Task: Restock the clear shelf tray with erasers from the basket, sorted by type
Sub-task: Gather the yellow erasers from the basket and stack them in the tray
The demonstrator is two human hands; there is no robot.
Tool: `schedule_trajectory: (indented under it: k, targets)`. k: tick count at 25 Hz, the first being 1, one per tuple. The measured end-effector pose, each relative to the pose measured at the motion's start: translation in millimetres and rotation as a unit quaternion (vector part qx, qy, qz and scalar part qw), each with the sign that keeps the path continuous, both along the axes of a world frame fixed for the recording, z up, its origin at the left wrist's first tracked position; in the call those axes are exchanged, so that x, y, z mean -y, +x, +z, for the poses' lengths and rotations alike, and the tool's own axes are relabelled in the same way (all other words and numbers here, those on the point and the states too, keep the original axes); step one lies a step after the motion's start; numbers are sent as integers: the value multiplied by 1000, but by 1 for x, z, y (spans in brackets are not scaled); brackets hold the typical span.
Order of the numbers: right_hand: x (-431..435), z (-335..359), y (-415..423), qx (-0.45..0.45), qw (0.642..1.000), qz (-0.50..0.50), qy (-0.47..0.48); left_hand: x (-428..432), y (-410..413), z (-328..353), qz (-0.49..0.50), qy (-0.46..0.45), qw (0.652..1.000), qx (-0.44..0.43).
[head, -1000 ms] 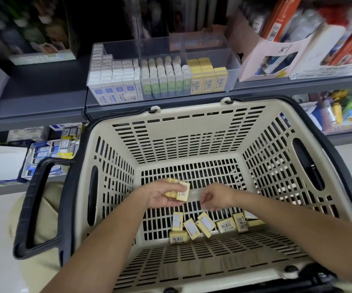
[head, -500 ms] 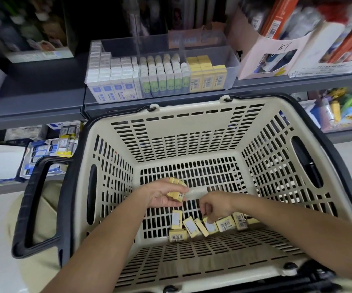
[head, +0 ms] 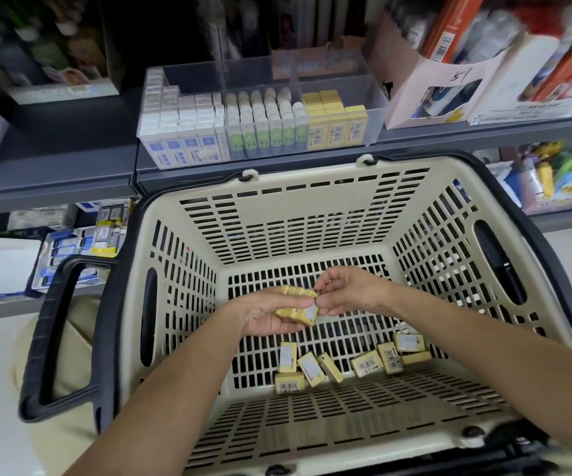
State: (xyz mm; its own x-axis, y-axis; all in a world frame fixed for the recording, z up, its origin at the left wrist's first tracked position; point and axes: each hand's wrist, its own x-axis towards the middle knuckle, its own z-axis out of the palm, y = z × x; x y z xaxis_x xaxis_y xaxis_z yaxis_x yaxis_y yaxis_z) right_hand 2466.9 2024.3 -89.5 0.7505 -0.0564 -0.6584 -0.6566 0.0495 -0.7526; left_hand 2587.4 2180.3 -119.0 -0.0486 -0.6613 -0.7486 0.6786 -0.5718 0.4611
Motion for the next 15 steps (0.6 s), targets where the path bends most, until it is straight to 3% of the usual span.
schedule_trajectory:
  k: [4, 9, 12, 15]
  targets:
    - [-15, -21, -16, -100, 959, 224, -140, -5, 6, -4, 35, 38, 998, 35]
    - [-39, -39, -23, -109, 908, 328, -236, -5, 6, -5, 48, 49, 997, 40]
    - [-26, -31, -14, -106, 922, 316, -198, -2, 5, 0, 56, 34, 996, 56]
    - [3, -7, -7, -93, 970, 191, -121, 7, 7, 14, 77, 17, 994, 79]
